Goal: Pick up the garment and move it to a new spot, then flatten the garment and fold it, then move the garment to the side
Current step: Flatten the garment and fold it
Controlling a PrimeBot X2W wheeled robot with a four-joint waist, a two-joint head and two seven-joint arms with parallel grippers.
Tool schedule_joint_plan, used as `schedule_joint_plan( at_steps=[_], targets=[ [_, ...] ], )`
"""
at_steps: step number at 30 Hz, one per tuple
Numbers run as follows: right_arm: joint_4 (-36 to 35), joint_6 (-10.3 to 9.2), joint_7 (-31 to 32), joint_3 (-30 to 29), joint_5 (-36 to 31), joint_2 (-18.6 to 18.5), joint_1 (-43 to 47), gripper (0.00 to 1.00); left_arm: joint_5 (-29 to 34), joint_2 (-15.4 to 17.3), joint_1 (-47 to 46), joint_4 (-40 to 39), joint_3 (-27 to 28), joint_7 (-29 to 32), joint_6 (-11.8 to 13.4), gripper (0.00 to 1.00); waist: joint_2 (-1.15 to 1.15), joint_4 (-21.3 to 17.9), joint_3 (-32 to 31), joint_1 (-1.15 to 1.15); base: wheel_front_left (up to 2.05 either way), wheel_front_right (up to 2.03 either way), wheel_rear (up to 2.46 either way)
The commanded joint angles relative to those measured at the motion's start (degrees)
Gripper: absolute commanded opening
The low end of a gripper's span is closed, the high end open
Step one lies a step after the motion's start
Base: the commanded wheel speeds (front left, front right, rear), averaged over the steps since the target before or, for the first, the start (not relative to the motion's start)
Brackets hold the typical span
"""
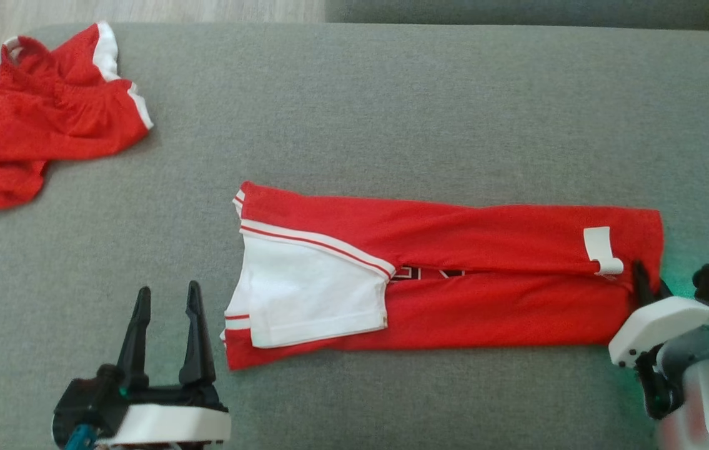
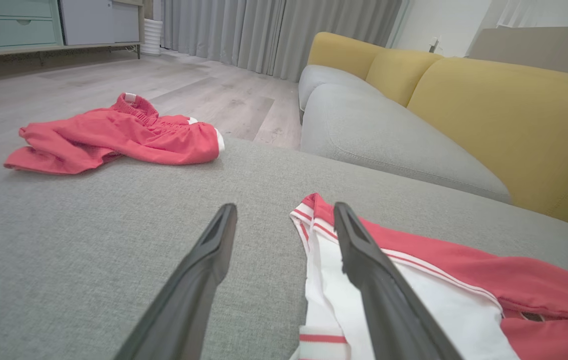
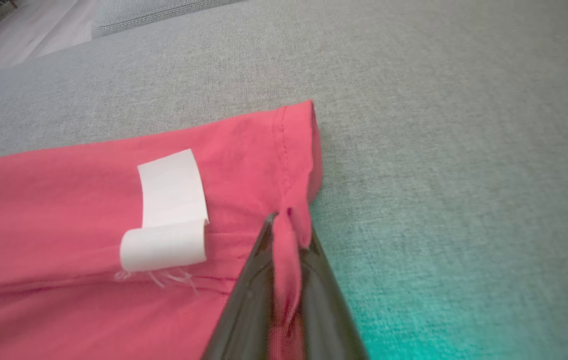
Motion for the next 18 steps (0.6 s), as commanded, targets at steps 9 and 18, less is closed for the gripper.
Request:
schedule_joint_plan(
  at_steps=[9,18],
  targets=[
    [-8.6,-0.04,2.9,-5.9,-3.9,-1.7,0.5,0.0,1.2,0.1,-0.4,-2.7,0.1,0.2,-0.1,1.0,0.0,-2.5,-2.1,0.0,0.0,0.0,0.0],
    [-18.5,-0.04,8.5,-8.5,-3.0,-3.0,3.2,0.0,1.0,-0.3,-0.3,-1.7,-1.4,0.9,-0.4,1.0,0.0,-4.5,-2.9,0.0,0.0,0.0,0.0]
  ],
)
